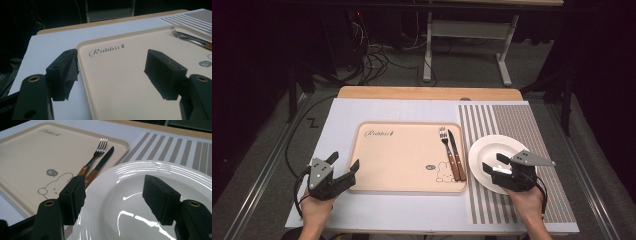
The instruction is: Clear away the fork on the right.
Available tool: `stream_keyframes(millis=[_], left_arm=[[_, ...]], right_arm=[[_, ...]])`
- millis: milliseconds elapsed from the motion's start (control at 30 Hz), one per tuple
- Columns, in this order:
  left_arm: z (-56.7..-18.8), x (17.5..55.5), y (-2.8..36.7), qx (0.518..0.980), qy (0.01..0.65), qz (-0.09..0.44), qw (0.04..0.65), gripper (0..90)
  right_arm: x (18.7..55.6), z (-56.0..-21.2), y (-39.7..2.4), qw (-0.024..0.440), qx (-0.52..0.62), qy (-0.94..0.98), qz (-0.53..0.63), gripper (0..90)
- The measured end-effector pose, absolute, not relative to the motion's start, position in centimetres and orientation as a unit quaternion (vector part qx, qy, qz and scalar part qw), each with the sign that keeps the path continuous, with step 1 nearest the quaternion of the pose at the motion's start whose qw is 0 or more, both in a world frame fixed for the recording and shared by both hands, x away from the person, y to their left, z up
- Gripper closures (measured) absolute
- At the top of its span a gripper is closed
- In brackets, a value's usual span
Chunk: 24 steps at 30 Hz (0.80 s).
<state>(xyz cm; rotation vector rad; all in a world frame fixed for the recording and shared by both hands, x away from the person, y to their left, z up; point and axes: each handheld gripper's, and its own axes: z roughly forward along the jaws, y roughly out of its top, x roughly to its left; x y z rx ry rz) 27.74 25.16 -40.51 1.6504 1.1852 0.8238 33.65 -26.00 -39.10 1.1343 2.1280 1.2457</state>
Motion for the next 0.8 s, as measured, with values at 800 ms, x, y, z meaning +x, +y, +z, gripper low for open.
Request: stream_keyframes(millis=[800], left_arm=[[-40.6,27.7,25.4,0.664,0.488,0.329,0.462,27.4]], right_arm=[[31.4,-40.3,-29.8,0.250,0.426,0.721,0.486,35.6]])
